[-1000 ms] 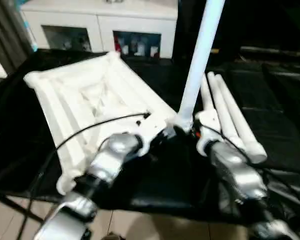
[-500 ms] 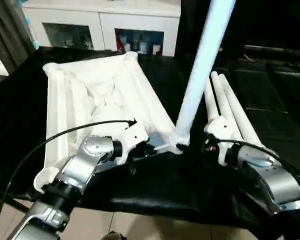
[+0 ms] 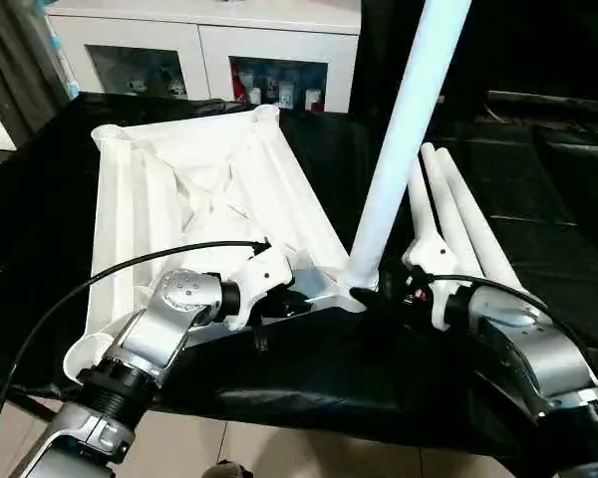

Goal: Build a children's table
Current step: Rotate leg to tighten

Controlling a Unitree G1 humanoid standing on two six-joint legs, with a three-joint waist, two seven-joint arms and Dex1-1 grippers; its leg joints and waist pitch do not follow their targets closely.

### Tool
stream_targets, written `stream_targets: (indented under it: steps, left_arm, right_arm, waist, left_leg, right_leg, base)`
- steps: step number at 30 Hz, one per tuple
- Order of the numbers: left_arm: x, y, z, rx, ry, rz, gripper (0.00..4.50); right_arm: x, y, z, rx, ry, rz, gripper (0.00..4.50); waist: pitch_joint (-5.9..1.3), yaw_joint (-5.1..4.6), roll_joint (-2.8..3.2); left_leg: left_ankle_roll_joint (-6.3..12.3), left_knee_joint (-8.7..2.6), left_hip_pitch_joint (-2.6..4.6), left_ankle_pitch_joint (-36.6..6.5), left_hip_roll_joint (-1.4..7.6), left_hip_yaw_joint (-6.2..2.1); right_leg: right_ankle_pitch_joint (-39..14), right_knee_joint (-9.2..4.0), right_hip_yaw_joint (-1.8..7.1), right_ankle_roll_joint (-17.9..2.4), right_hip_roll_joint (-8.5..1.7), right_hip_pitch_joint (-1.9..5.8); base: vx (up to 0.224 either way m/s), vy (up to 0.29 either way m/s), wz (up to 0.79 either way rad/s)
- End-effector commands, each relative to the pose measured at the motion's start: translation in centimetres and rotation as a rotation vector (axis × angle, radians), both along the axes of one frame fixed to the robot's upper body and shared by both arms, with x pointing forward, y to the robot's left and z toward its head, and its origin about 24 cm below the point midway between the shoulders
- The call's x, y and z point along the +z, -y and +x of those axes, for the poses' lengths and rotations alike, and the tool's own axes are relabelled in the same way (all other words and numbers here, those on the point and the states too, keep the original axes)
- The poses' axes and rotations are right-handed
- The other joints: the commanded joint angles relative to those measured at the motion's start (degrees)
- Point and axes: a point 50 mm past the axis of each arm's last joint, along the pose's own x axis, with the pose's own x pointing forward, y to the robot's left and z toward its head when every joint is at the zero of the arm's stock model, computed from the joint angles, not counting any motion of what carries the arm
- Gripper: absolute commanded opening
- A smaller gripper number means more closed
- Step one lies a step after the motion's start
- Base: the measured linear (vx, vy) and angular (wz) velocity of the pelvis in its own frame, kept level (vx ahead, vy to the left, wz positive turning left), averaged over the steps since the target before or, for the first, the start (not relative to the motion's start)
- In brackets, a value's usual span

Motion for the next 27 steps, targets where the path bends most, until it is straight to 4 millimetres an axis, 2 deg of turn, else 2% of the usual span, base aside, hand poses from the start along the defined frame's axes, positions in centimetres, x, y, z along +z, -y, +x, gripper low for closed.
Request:
stream_targets:
  steps: [1, 2, 6, 20, 21, 24, 27]
  left_arm:
    - [0.93, 1.20, -0.44, -0.082, 0.027, -0.041, 0.00]
    - [0.93, 1.23, -0.47, -0.086, 0.027, -0.041, 0.00]
    - [0.92, 1.28, -0.50, -0.088, 0.026, -0.040, 0.00]
    - [0.80, 1.47, -0.54, -0.099, 0.020, -0.036, 0.00]
    - [0.79, 1.48, -0.54, -0.100, 0.020, -0.036, 0.00]
    - [0.80, 1.58, -0.56, -0.103, 0.020, -0.036, 0.00]
    - [0.78, 1.62, -0.57, -0.103, 0.019, -0.036, 0.00]
  right_arm:
    - [-0.19, -0.36, 0.19, 0.008, 0.003, -0.010, 2.82]
    - [-0.29, -0.49, 0.26, 0.013, 0.002, -0.012, 2.69]
    - [-0.41, -0.67, 0.38, 0.018, 0.002, -0.013, 2.63]
    - [-0.99, -0.71, 0.10, 0.006, -0.005, -0.006, 2.62]
    - [-1.03, -0.71, 0.12, 0.001, -0.010, -0.001, 3.18]
    - [-0.87, -0.72, 0.19, 0.009, -0.019, 0.016, 3.37]
    - [-0.71, -0.69, 0.39, 0.004, 0.004, 0.000, 3.74]
  waist:
    - [-3.58, 0.08, -0.10]
    - [-3.56, 0.10, -0.12]
    - [-3.49, 0.02, -0.16]
    - [-3.73, -0.07, -0.03]
    - [-3.74, -0.05, -0.01]
    - [-3.66, -0.07, 0.01]
    - [-3.78, 0.22, 0.04]
  left_leg:
    - [2.21, -3.38, 1.21, -12.00, 1.87, -0.44]
    - [2.14, -3.39, 1.25, -12.39, 1.89, -0.41]
    - [1.83, -3.49, 1.28, -13.27, 1.92, -0.44]
    - [2.07, -3.24, 1.30, -12.41, 1.83, -0.41]
    - [2.09, -3.25, 1.28, -12.36, 1.84, -0.43]
    - [2.01, -3.30, 1.36, -12.88, 1.85, -0.41]
    - [2.19, -3.15, 1.42, -11.89, 1.92, -0.35]
  right_leg:
    - [-2.30, -3.42, 1.97, -14.10, -2.56, 2.36]
    - [-2.85, -3.50, 1.98, -14.09, -2.62, 2.35]
    - [-4.54, -3.59, 1.99, -13.98, -2.60, 2.30]
    - [-2.29, -3.34, 2.01, -14.52, -2.50, 2.43]
    - [-2.26, -3.31, 1.99, -14.53, -2.52, 2.46]
    - [-3.06, -3.42, 1.99, -14.57, -2.49, 2.35]
    - [-1.71, -3.27, 2.05, -14.92, -2.49, 2.32]
  base:
    - [0.000, 0.000, 0.00]
    - [0.000, 0.000, 0.00]
    - [0.000, 0.000, 0.00]
    - [0.000, 0.000, 0.00]
    - [0.000, 0.000, 0.00]
    - [0.000, 0.000, 0.00]
    - [0.000, 0.000, 0.00]
